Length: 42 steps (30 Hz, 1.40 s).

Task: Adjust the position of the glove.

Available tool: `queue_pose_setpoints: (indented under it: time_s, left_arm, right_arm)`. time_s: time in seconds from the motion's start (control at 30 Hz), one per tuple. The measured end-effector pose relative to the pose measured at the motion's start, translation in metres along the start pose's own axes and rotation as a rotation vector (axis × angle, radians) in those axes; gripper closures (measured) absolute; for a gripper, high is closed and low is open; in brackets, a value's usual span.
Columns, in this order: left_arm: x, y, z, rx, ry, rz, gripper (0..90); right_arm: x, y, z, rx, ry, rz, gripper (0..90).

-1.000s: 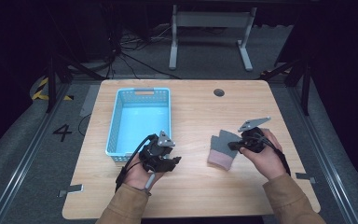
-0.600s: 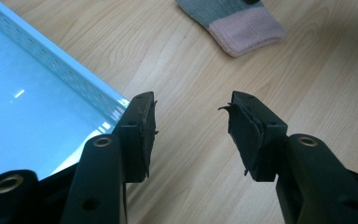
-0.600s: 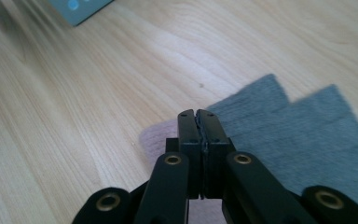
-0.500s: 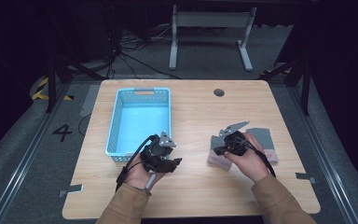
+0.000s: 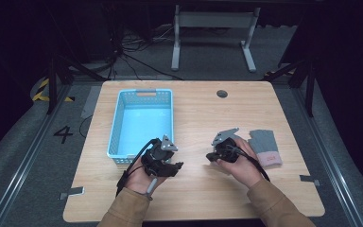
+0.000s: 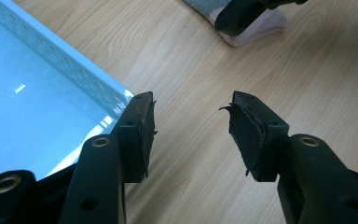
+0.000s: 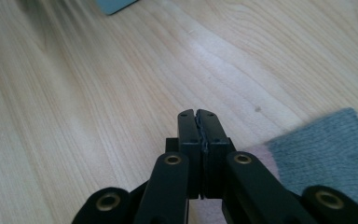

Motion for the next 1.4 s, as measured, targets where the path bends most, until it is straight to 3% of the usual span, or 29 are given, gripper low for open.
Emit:
queue_pose_setpoints:
  time_s: [0.23, 0.4, 0.57, 1.2, 1.3, 1.4]
  left_arm:
    - [0.000, -0.002, 0.001, 0.009, 0.000, -0.002, 50.7]
    - [0.000, -0.002, 0.001, 0.009, -0.001, 0.000, 50.5]
    - [0.001, 0.000, 0.001, 0.004, -0.008, 0.000, 50.5]
    - [-0.008, 0.022, 0.011, 0.004, -0.044, 0.058, 50.0]
    - [-0.009, 0.023, 0.012, 0.004, -0.047, 0.061, 49.9]
    - [-0.008, 0.022, 0.011, 0.000, -0.041, 0.059, 49.8]
  right_arm:
    - [-0.002, 0.000, 0.000, -0.005, 0.006, 0.005, 90.0]
    - [0.003, -0.002, 0.008, 0.027, 0.013, -0.016, 90.0]
    - [0.003, -0.007, 0.008, 0.042, 0.016, -0.005, 90.0]
    - [-0.002, -0.040, -0.014, 0.070, -0.001, 0.062, 89.9]
    - [-0.003, -0.041, -0.017, 0.059, -0.004, 0.070, 90.0]
    - [-0.008, -0.026, -0.024, -0.004, -0.021, 0.077, 90.0]
Point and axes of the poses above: each handheld gripper's, and its own axes: z roughly forward along the jaws, y roughly out of its top, x roughly to its left, the point moved 9 cm from there along z, roughly forward along the jaws, and after that the axes turned 7 degrees about x, right-handed, at the moved point
